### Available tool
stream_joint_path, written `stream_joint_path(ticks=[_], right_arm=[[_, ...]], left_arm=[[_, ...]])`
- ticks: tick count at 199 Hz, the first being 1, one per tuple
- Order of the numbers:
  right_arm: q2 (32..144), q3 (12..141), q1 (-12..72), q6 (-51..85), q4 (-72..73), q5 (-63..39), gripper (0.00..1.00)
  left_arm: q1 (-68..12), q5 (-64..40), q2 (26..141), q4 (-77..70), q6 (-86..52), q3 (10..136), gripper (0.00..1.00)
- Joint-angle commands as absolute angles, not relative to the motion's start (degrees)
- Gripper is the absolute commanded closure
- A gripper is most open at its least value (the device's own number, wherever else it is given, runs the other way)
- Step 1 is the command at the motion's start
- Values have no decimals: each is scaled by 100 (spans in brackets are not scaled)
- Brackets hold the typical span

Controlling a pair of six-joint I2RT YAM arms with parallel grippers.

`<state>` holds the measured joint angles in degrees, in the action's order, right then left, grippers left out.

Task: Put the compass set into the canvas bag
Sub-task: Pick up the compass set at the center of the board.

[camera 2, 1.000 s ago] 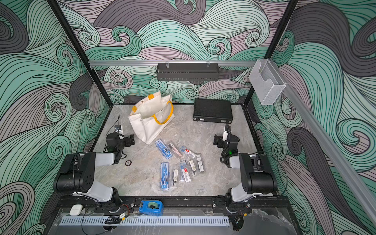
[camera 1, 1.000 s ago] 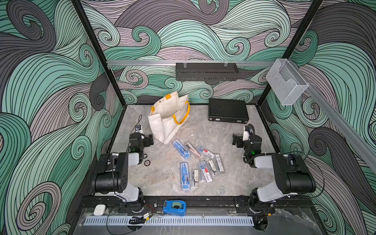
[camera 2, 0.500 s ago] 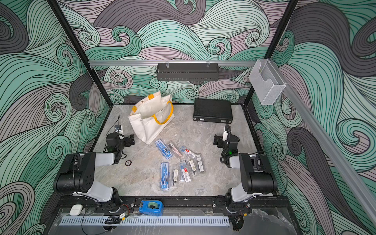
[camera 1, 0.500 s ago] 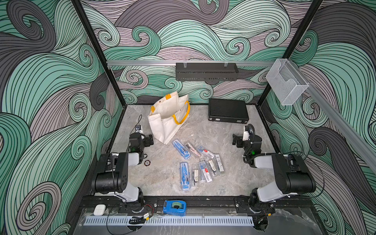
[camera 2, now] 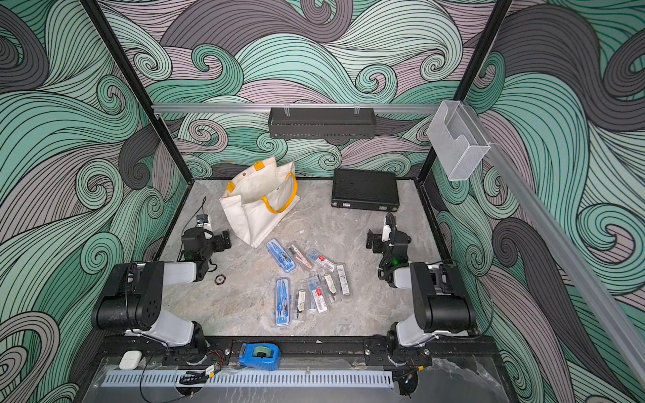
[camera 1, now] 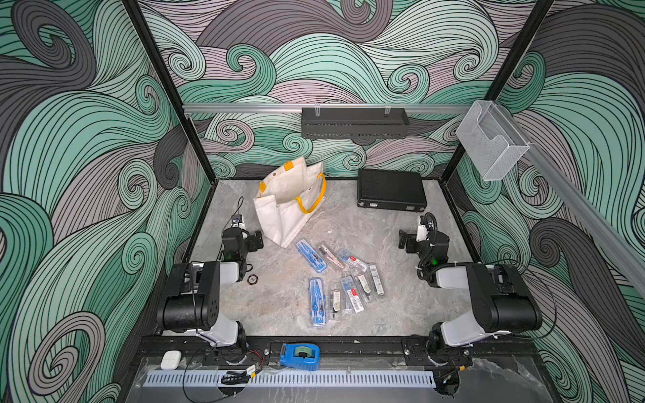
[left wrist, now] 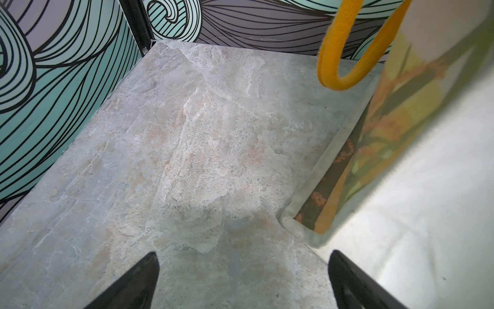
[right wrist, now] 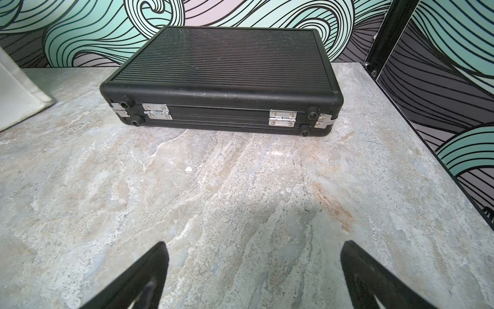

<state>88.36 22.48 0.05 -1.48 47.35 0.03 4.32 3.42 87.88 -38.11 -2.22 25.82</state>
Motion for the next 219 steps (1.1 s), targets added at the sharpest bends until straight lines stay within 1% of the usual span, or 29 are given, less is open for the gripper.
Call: stream_joint_path(ticks=[1,71,80,91,98,108,132,167,191,202,219], right_arm=[[8787,2337,35,-158,4785,70,0],[8762,2295,43,-188,4840,2,0],[8670,2295,75,-235,4806,-8,0],[8439,2318,136,-259,4594,117,0],[8214,2371,161,-248,4299,174,0],[7887,2526,160,-178,3618,277,0],[7274,2897,168,231,2132,624,0],[6517,3108,180,1219,678,1087,0],[6168,3349,210,1574,-282,1084,0],[6085,3469,220,1767,-693,1148,0],[6046,3698,250,1861,-1340,980,0]], left_arm=[[392,360,8733,-3744,-272,2733,1],[393,360,8712,-3766,-265,2716,1],[391,200,8675,-3815,-110,2734,1],[379,112,8525,-3429,-59,2946,1],[389,156,8418,-2771,-104,3301,1],[386,240,8315,-1320,-295,3938,1],[361,335,8399,-40,-612,4644,1],[209,574,8326,742,-1439,4914,1],[-23,693,8183,1108,-1855,4919,1],[-151,715,7928,1275,-2026,4922,1],[-363,762,7792,1646,-2305,4980,1]])
